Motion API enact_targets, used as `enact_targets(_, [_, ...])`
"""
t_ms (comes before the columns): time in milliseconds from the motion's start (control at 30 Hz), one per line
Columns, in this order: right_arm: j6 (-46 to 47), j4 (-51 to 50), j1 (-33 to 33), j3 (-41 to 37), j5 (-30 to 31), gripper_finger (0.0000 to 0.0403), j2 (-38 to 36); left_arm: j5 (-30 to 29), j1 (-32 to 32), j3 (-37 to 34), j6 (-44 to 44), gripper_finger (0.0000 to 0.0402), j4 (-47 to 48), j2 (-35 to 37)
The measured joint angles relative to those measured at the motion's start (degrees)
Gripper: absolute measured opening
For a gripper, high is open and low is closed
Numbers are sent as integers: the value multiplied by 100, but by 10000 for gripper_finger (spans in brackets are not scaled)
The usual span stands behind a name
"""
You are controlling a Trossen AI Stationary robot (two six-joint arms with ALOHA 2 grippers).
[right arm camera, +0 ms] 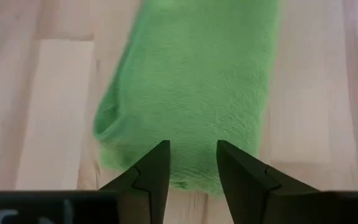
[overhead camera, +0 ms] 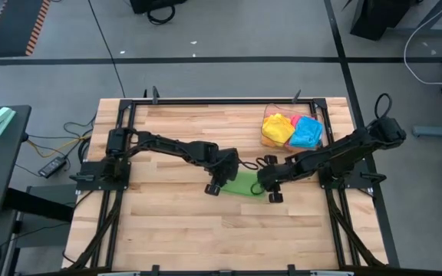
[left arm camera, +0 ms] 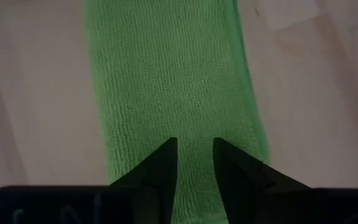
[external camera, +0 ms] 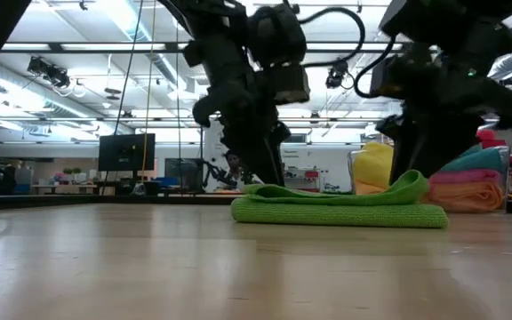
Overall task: Fold microfiber towels
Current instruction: Fold the green microfiber cloth
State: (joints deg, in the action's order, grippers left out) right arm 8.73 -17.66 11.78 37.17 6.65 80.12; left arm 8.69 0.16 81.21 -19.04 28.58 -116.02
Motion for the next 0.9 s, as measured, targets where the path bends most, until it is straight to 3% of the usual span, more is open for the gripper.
enact_targets(267, [-1815, -99, 768, 19, 779, 135, 0, -1, -196, 2, 258, 114, 146, 231])
enact_targets(633, [-2962, -799, 1669, 23, 1940, 214, 0, 0, -561, 2, 771, 111, 275, 231])
enact_targets(900, [-4546, 5, 1726, -246, 2478, 231, 373, -4, -535, 4, 802, 105, -14, 229])
